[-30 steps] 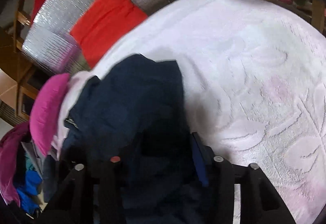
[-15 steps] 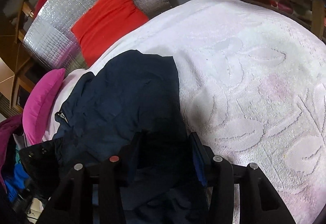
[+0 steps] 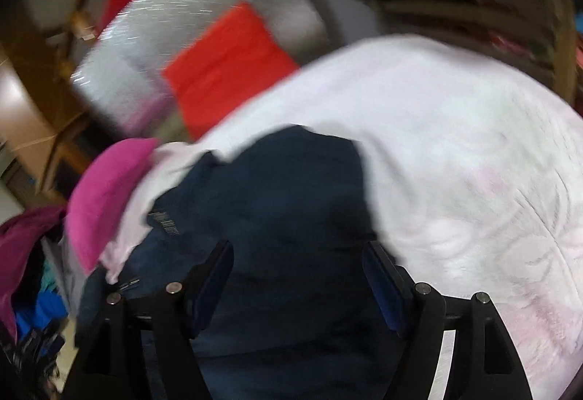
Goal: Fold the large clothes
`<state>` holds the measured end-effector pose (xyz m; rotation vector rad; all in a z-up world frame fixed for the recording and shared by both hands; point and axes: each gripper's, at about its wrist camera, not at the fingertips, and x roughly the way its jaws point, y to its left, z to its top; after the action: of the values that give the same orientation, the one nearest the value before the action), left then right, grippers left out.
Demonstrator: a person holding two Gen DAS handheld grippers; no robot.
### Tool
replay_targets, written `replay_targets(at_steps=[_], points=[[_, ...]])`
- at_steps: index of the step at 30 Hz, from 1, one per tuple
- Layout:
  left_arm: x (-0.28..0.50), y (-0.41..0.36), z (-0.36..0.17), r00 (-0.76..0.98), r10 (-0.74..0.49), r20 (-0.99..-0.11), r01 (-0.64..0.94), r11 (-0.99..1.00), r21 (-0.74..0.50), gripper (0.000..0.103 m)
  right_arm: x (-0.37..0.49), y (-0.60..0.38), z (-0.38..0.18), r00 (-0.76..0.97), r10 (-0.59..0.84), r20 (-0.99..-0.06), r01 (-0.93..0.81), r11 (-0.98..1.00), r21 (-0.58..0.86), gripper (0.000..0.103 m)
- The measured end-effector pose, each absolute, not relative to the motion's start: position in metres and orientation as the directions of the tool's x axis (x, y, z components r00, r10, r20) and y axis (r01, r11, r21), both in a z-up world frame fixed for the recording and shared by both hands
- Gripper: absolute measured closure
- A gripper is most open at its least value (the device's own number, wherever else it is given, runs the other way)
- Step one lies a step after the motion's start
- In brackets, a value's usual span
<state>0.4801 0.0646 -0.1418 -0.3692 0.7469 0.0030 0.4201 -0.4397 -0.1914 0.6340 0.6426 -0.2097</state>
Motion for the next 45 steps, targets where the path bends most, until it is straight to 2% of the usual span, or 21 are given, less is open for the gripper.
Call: replay_targets(at_steps=[3, 7, 12, 15, 18, 22, 27, 32, 38, 40, 42, 44, 45], points=[[0.480, 0.080, -0.145, 0.727, -0.124, -0.675, -0.165, 0.923, -0.347, 0.046, 0.434, -0.400, -0.175, 0.798, 0.078, -0.598, 0.257, 0.853, 0.455, 0.027], [0.479, 0.091, -0.148, 0.712, -0.124, -0.691, -0.188, 0.915, -0.358, 0.046, 0.463, -0.349, -0.181, 0.751, 0.159, -0.640, 0.171, 0.890, 0.423, 0.039], [0.479, 0.111, -0.152, 0.701, -0.108, -0.705, -0.226, 0.904, -0.363, 0.045, 0.500, -0.321, -0.231, 0.597, 0.185, -0.781, 0.212, 0.902, 0.376, 0.039], [0.477, 0.119, -0.153, 0.698, -0.091, -0.711, -0.246, 0.901, -0.357, 0.045, 0.500, -0.313, -0.227, 0.607, 0.153, -0.780, 0.215, 0.913, 0.347, 0.040], [0.477, 0.123, -0.155, 0.689, -0.066, -0.722, -0.267, 0.903, -0.337, 0.044, 0.497, -0.298, -0.208, 0.659, 0.222, -0.718, 0.138, 0.903, 0.406, 0.040], [0.478, 0.127, -0.158, 0.673, -0.072, -0.736, -0.279, 0.897, -0.342, 0.044, 0.507, -0.261, -0.201, 0.656, 0.261, -0.709, 0.039, 0.926, 0.377, 0.040], [0.478, 0.133, -0.161, 0.663, -0.068, -0.746, -0.293, 0.893, -0.341, 0.044, 0.530, -0.227, -0.228, 0.578, 0.310, -0.755, 0.030, 0.917, 0.399, 0.052], [0.480, 0.147, -0.167, 0.646, -0.072, -0.760, -0.332, 0.870, -0.364, 0.044, 0.533, -0.222, -0.243, 0.550, 0.304, -0.778, 0.046, 0.919, 0.391, 0.051], [0.475, 0.165, -0.171, 0.635, -0.057, -0.770, -0.395, 0.833, -0.388, 0.044, 0.530, -0.201, -0.234, 0.515, 0.228, -0.826, -0.017, 0.966, 0.257, 0.050], [0.473, 0.172, -0.170, 0.635, -0.033, -0.772, -0.416, 0.827, -0.377, 0.044, 0.526, -0.195, -0.224, 0.534, 0.260, -0.804, -0.043, 0.959, 0.282, 0.049], [0.470, 0.182, -0.174, 0.624, -0.017, -0.781, -0.452, 0.808, -0.378, 0.043, 0.520, -0.185, -0.209, 0.570, 0.300, -0.765, -0.106, 0.950, 0.294, 0.045], [0.469, 0.195, -0.181, 0.612, -0.034, -0.790, -0.483, 0.775, -0.408, 0.043, 0.512, -0.168, -0.194, 0.610, 0.304, -0.732, -0.171, 0.952, 0.253, 0.036], [0.468, 0.202, -0.184, 0.606, -0.046, -0.794, -0.497, 0.758, -0.423, 0.043, 0.509, -0.160, -0.189, 0.619, 0.311, -0.721, -0.201, 0.951, 0.237, 0.036]])
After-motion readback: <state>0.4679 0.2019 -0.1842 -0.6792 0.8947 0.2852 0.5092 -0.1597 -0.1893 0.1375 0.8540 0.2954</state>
